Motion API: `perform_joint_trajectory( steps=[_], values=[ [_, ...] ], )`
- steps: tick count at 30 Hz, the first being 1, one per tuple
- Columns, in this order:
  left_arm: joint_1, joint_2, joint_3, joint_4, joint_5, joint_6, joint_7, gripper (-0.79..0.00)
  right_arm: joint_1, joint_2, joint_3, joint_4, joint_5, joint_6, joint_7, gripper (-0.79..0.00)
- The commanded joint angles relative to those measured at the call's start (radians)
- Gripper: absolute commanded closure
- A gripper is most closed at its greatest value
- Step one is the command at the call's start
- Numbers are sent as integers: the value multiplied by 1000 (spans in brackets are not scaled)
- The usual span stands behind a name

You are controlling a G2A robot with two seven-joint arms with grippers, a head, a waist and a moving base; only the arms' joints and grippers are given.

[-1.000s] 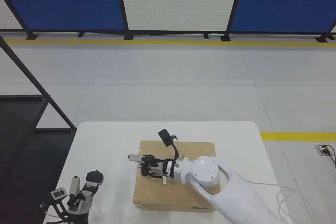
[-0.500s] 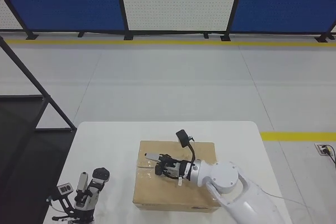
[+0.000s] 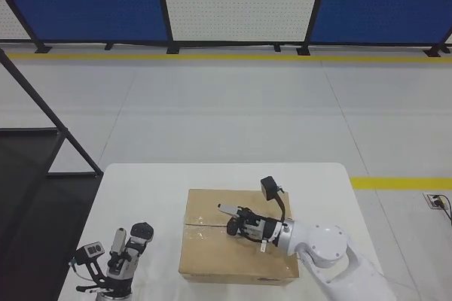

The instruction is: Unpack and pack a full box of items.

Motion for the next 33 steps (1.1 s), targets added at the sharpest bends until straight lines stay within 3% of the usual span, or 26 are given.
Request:
perform_joint_trajectory(
  steps=[1, 9, 24, 33],
  values=[
    [-2, 0, 1, -1, 3, 2, 1, -785, -15, 4, 16, -8, -2, 4, 6, -785],
    [-3, 1, -3, 0, -1, 2, -4, -785, -25, 2, 6, -23, -7, 18, 14, -785],
    [32, 4, -34, 5, -49, -34, -20, -785, 119, -49, -142, 73, 12, 38, 11, -785],
    [28, 5, -32, -3, -48, -27, -37, -785, 86, -43, -94, 88, 18, 20, 22, -785]
  ],
)
